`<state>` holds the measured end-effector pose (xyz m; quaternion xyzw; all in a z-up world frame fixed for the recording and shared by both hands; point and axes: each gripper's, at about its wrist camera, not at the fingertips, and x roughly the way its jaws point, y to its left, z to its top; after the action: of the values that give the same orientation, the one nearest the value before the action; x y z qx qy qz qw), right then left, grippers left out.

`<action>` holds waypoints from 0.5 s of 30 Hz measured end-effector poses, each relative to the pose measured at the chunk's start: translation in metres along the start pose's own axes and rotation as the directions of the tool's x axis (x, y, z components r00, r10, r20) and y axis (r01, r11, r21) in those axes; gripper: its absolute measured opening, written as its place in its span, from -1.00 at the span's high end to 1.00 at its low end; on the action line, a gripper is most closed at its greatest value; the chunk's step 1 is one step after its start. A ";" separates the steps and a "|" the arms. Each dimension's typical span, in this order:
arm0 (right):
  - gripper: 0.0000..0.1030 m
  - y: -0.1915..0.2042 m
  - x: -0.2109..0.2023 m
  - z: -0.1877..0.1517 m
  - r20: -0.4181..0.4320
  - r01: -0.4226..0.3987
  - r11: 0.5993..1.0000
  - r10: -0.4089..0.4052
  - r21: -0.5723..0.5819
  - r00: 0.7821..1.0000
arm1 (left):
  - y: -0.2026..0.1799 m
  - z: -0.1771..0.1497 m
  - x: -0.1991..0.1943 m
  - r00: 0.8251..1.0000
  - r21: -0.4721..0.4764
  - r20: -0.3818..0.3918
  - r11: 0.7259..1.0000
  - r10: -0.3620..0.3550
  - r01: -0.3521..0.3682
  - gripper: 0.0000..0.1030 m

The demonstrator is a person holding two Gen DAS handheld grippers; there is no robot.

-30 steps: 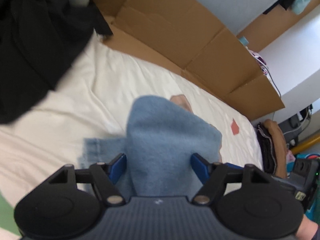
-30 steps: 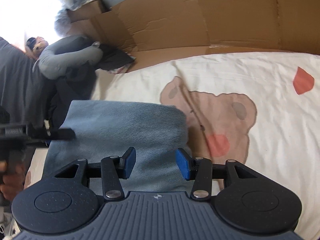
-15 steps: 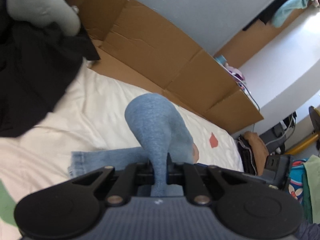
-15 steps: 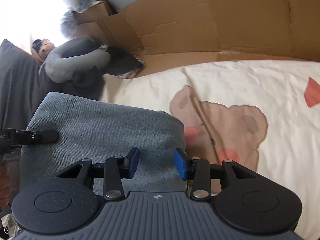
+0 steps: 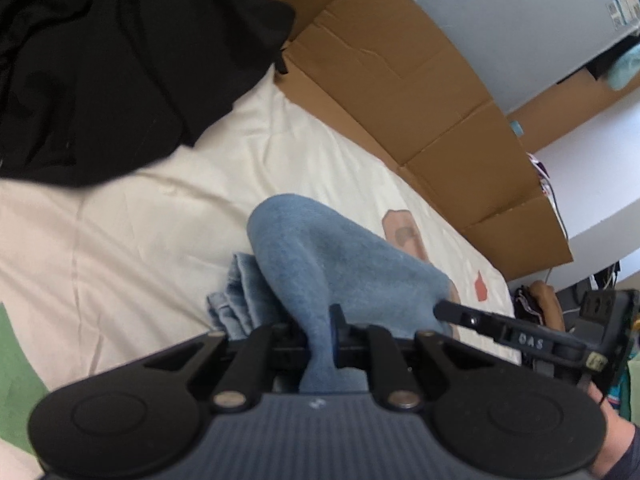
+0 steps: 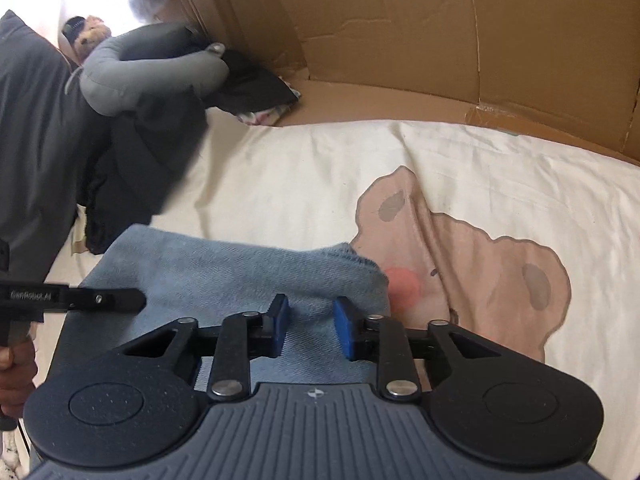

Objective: Fold clothes

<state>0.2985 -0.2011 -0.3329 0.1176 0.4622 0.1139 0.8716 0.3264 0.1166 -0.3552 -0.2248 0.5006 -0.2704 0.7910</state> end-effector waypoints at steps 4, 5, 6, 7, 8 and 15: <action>0.62 -0.006 0.015 0.010 -0.031 0.020 0.999 -0.019 0.027 0.999 | 0.003 -0.002 -0.002 1.000 -0.009 0.007 1.000 -0.012 0.012 0.80; 0.63 -0.006 0.019 0.012 -0.036 0.026 0.999 -0.025 0.032 0.999 | 0.002 -0.002 -0.002 1.000 -0.010 0.008 1.000 -0.011 0.011 0.80; 0.63 -0.006 0.022 0.014 -0.040 0.030 0.999 -0.029 0.034 0.999 | 0.001 -0.003 -0.003 1.000 -0.007 0.008 1.000 -0.007 0.007 0.80; 0.64 -0.006 0.025 0.015 -0.044 0.034 0.999 -0.032 0.034 0.998 | 0.000 -0.004 -0.004 1.000 -0.004 0.007 1.000 -0.003 0.003 0.78; 0.64 -0.006 0.028 0.017 -0.049 0.038 0.999 -0.036 0.035 0.998 | -0.003 -0.004 -0.005 1.000 0.002 0.004 1.000 0.005 -0.005 0.72; 0.70 -0.010 0.021 0.016 -0.083 0.030 0.999 -0.033 -0.027 0.996 | -0.018 -0.028 -0.033 1.000 0.005 0.008 1.000 0.024 -0.024 0.56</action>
<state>0.3248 -0.2057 -0.3438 0.0941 0.4984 0.1110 0.8547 0.2850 0.1221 -0.3327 -0.2180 0.4994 -0.2614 0.7967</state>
